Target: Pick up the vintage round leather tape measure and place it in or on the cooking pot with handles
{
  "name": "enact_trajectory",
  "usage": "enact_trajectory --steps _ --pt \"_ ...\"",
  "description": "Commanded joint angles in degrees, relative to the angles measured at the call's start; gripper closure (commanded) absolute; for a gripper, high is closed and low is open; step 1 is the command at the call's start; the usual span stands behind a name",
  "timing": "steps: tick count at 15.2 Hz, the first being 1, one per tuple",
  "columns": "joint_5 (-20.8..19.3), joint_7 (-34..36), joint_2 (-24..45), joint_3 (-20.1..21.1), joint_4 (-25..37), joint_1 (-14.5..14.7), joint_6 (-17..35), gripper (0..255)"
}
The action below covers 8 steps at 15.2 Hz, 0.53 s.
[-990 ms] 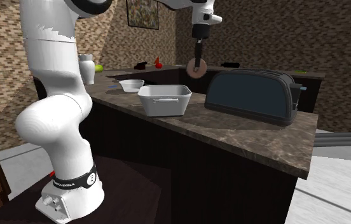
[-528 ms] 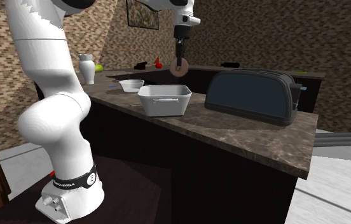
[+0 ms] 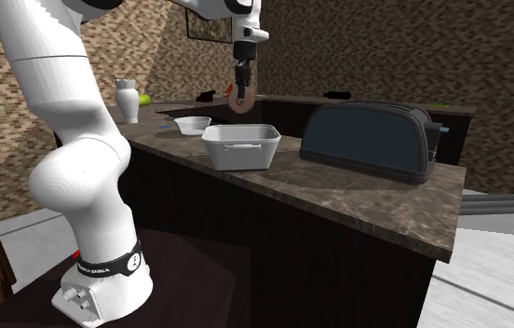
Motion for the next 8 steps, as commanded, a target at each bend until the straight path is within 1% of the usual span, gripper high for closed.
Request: enact_trajectory --steps 1,8 --pt "0.3 -0.1 -0.4 0.0 -1.7 0.1 1.5 255" --pt "0.7 -0.6 -1.0 0.1 -7.7 0.2 6.9 255"
